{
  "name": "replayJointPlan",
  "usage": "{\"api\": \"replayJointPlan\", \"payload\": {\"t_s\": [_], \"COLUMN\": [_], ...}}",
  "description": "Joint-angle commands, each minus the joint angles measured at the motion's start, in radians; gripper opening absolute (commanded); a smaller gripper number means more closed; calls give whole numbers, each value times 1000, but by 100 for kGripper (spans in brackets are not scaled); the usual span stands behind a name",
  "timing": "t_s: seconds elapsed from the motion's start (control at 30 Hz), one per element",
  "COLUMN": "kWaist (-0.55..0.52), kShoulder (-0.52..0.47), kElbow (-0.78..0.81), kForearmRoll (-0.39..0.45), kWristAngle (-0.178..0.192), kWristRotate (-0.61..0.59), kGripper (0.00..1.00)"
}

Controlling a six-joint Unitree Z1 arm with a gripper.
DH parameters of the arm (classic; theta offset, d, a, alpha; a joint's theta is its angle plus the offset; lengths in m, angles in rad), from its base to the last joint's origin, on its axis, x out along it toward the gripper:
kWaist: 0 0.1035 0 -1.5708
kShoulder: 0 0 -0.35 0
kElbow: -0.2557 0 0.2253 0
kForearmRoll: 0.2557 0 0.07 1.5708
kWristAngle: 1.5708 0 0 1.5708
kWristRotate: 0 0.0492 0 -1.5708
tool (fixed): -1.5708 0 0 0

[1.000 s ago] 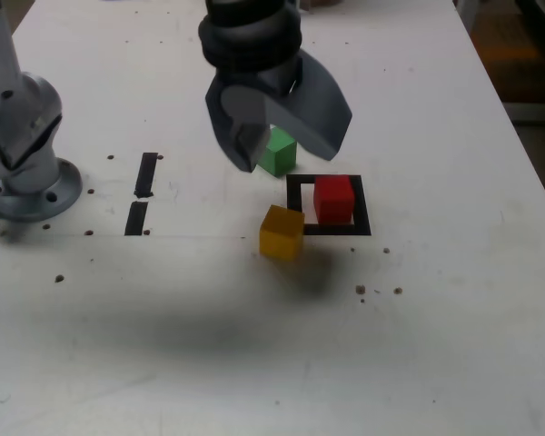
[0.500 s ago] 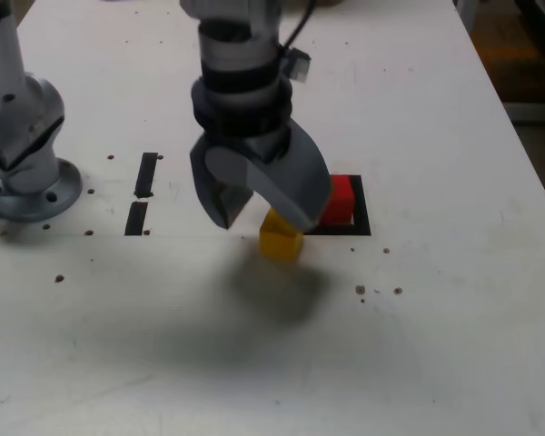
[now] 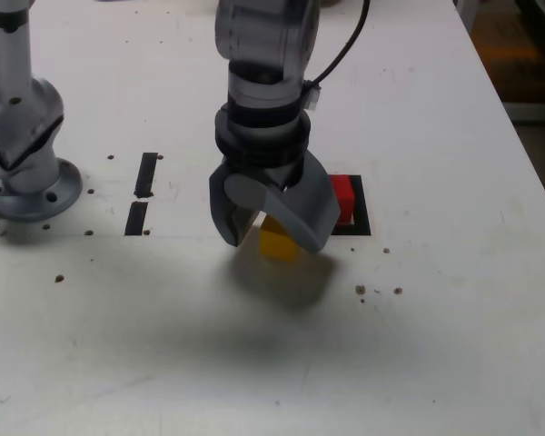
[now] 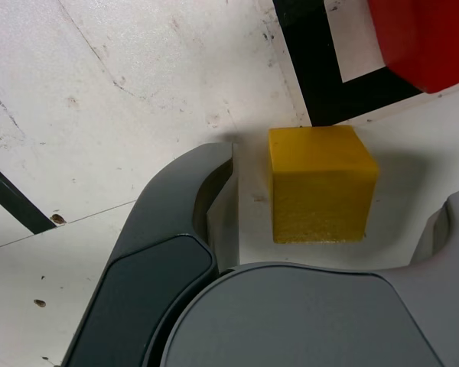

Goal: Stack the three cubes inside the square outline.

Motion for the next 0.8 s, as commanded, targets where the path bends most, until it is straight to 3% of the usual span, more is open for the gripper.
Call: {"api": "replayJointPlan", "payload": {"t_s": [0.0,0.33,0.77], "kWaist": [2,3,3], "kShoulder": [10,49,44], "kElbow": [4,12,23], "kForearmRoll": [-6,-13,-21], "kWristAngle": [-4,-14,-17], "kWristRotate": [0,-1,-21], "kGripper": [88,80,28]}}
